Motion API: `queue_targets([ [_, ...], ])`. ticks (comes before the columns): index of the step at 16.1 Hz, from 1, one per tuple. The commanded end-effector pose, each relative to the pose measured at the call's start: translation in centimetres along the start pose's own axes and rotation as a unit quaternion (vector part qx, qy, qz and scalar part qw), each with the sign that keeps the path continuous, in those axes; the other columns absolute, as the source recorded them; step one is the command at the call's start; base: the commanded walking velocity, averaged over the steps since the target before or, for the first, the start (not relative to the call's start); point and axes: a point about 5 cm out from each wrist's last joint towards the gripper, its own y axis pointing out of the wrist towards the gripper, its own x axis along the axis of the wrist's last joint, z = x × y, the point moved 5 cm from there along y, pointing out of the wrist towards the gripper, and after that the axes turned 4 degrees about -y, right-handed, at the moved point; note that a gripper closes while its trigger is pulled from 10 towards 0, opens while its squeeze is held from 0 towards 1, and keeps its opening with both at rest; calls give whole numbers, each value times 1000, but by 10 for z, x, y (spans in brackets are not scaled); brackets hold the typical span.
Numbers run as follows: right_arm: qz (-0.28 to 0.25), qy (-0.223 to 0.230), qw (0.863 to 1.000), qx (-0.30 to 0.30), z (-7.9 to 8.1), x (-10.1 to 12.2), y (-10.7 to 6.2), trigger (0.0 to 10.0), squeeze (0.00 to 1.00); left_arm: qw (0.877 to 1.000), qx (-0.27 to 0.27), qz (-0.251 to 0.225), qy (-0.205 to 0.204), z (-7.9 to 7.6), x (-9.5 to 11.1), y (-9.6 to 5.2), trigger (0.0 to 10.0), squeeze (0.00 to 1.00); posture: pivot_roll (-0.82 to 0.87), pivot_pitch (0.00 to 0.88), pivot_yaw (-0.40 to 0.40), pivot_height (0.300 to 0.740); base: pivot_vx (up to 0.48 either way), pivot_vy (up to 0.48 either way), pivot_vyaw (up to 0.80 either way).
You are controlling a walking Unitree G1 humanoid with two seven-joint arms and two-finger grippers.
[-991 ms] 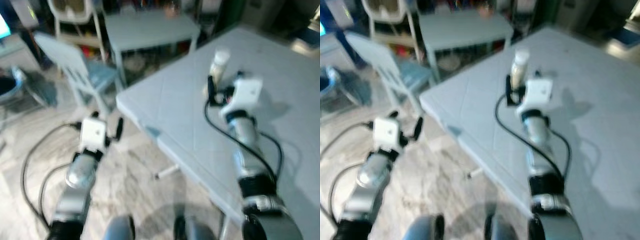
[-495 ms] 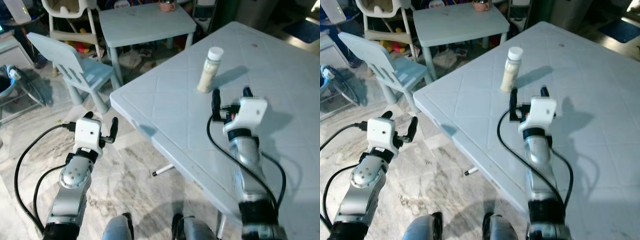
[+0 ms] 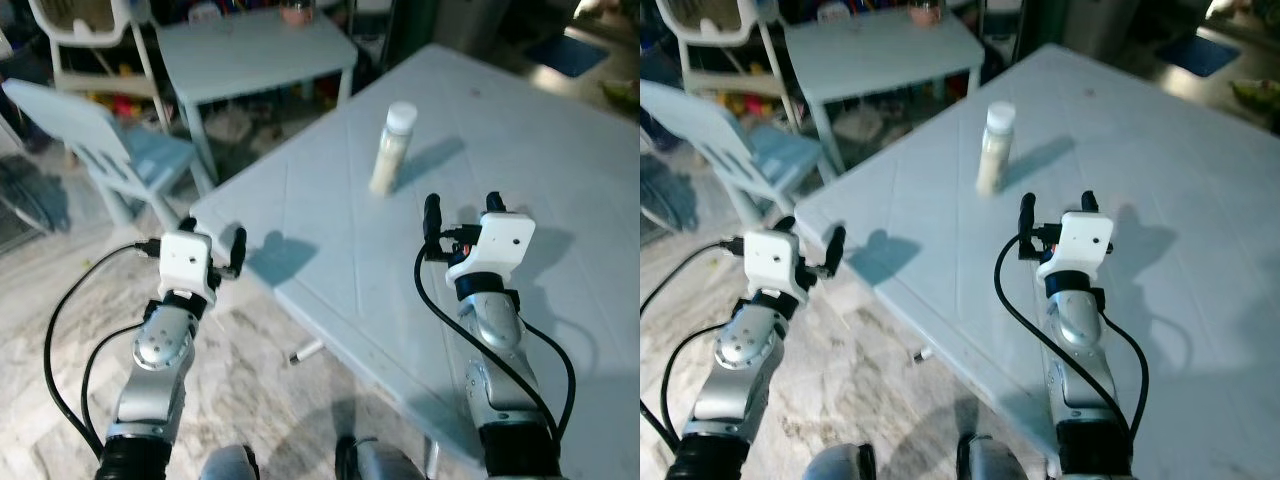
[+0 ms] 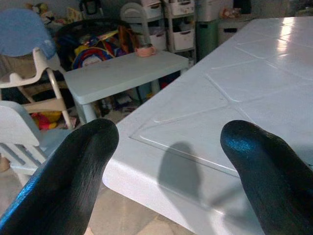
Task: Restocking fridge
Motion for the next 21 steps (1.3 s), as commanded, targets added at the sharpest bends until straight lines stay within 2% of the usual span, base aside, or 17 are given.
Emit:
queue_targets([
  [1,-9,-1,1000,4,0,8,4,10000,0,1000,7,3,-2,3,-3,0,10000,0,33,65,-14,740,285,240,0],
  [11,-11,-4,1000,8,3,12,8,10000,0,1000,8,5,0,2,-6,-2,10000,0,35,82,-15,740,24,0,0],
  [14,-19,-7,1000,16,1,17,20,10000,0,1000,6,6,0,1,-6,-3,10000,0,42,92,-10,740,0,0,0],
  [19,-33,0,998,59,9,31,45,10000,0,1000,5,5,3,1,-3,-4,10000,0,57,112,-8,740,0,0,0],
  [21,-31,4,997,66,9,34,55,10000,0,1000,4,8,8,3,-3,-9,10000,0,81,145,-2,740,0,0,0],
])
